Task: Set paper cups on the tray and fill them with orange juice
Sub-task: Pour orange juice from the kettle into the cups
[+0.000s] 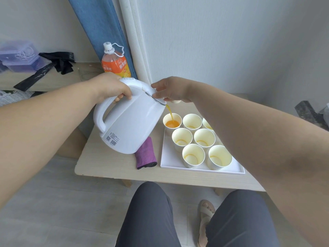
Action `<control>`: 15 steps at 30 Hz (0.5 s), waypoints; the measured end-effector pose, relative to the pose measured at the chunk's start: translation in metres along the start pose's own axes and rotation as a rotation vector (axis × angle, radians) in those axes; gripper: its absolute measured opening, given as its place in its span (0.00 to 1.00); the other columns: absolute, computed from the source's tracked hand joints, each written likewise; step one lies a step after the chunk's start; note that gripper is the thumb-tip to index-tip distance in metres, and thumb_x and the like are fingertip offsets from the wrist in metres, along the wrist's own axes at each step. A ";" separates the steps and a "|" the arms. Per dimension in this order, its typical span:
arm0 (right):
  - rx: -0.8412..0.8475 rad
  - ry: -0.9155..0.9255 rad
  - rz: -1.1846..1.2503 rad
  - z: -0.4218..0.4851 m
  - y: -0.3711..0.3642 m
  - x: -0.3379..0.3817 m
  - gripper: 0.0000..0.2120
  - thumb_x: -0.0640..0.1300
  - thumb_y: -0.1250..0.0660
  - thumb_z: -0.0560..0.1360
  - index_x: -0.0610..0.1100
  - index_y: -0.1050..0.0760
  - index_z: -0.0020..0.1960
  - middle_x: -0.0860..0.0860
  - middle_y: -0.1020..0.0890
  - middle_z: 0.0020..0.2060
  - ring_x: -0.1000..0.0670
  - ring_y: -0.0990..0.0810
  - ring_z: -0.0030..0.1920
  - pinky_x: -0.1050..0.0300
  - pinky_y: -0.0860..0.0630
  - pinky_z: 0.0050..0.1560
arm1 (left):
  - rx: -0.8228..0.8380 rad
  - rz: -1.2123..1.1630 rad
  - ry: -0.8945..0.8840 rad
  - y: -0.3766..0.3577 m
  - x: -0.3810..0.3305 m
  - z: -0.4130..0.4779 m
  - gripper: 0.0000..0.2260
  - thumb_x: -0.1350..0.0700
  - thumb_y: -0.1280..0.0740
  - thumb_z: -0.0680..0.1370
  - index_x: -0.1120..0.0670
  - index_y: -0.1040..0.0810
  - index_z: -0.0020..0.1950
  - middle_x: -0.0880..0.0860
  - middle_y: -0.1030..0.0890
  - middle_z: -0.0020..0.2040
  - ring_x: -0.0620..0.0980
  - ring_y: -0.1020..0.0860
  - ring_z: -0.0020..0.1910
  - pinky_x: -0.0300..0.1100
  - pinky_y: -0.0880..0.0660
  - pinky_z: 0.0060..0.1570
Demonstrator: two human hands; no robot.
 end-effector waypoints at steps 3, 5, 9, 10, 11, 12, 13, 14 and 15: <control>0.002 -0.003 -0.007 0.001 0.000 0.000 0.27 0.47 0.31 0.75 0.45 0.32 0.72 0.47 0.25 0.65 0.45 0.23 0.61 0.53 0.27 0.64 | 0.001 0.006 -0.003 0.001 -0.001 -0.001 0.12 0.64 0.29 0.65 0.57 0.31 0.27 0.55 0.30 0.23 0.52 0.33 0.25 0.41 0.33 0.35; 0.000 0.000 -0.022 0.001 0.001 0.001 0.27 0.47 0.31 0.75 0.46 0.32 0.72 0.48 0.26 0.66 0.45 0.23 0.61 0.50 0.28 0.66 | -0.001 0.008 -0.005 0.001 -0.002 -0.002 0.12 0.65 0.30 0.65 0.57 0.31 0.28 0.56 0.30 0.25 0.52 0.33 0.25 0.41 0.33 0.35; -0.006 0.004 -0.030 0.000 0.001 0.001 0.27 0.48 0.31 0.75 0.46 0.33 0.72 0.48 0.26 0.66 0.46 0.23 0.61 0.49 0.29 0.66 | -0.012 0.013 -0.012 0.001 -0.005 -0.003 0.12 0.66 0.31 0.66 0.58 0.32 0.28 0.57 0.30 0.25 0.53 0.34 0.25 0.41 0.34 0.33; -0.006 0.004 -0.031 0.001 0.001 0.000 0.28 0.48 0.31 0.75 0.46 0.33 0.72 0.48 0.25 0.66 0.46 0.23 0.61 0.49 0.29 0.66 | -0.011 0.013 -0.015 0.001 -0.006 -0.003 0.12 0.66 0.31 0.66 0.58 0.32 0.28 0.57 0.30 0.25 0.53 0.34 0.25 0.41 0.34 0.33; -0.006 0.002 -0.036 0.001 0.001 0.000 0.28 0.49 0.30 0.75 0.46 0.33 0.72 0.48 0.25 0.66 0.46 0.23 0.61 0.49 0.29 0.66 | -0.010 0.013 -0.016 0.001 -0.006 -0.004 0.12 0.66 0.31 0.66 0.58 0.32 0.28 0.57 0.30 0.25 0.53 0.34 0.25 0.40 0.34 0.32; -0.005 0.002 -0.040 0.001 0.001 -0.001 0.28 0.49 0.30 0.75 0.46 0.32 0.72 0.48 0.25 0.66 0.47 0.23 0.62 0.49 0.29 0.67 | -0.009 0.012 -0.016 0.001 -0.007 -0.004 0.12 0.66 0.31 0.67 0.58 0.32 0.28 0.57 0.30 0.25 0.53 0.34 0.24 0.40 0.34 0.32; -0.006 0.003 -0.039 0.001 0.001 -0.001 0.27 0.49 0.30 0.75 0.46 0.32 0.72 0.48 0.25 0.66 0.47 0.24 0.62 0.49 0.30 0.67 | -0.010 0.011 -0.015 0.001 -0.007 -0.004 0.12 0.66 0.31 0.67 0.58 0.31 0.28 0.56 0.30 0.24 0.52 0.34 0.24 0.40 0.33 0.31; -0.006 0.007 -0.035 0.001 0.002 -0.001 0.27 0.48 0.31 0.75 0.46 0.32 0.72 0.48 0.25 0.66 0.47 0.24 0.62 0.50 0.30 0.67 | -0.010 0.010 -0.014 0.001 -0.007 -0.004 0.12 0.67 0.31 0.67 0.58 0.31 0.28 0.56 0.30 0.24 0.52 0.34 0.24 0.40 0.33 0.31; -0.006 0.011 -0.032 0.001 0.002 0.000 0.27 0.48 0.31 0.75 0.46 0.32 0.72 0.48 0.25 0.66 0.47 0.24 0.62 0.51 0.30 0.67 | -0.010 0.005 -0.014 0.002 -0.007 -0.003 0.12 0.67 0.31 0.67 0.58 0.31 0.28 0.55 0.30 0.23 0.52 0.34 0.24 0.40 0.33 0.31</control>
Point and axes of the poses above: each hand's wrist, its own z-axis towards the middle knuckle, its own y-axis out of the back of the hand, x = y × z, the point moved 6 cm from there along z, towards the middle knuckle
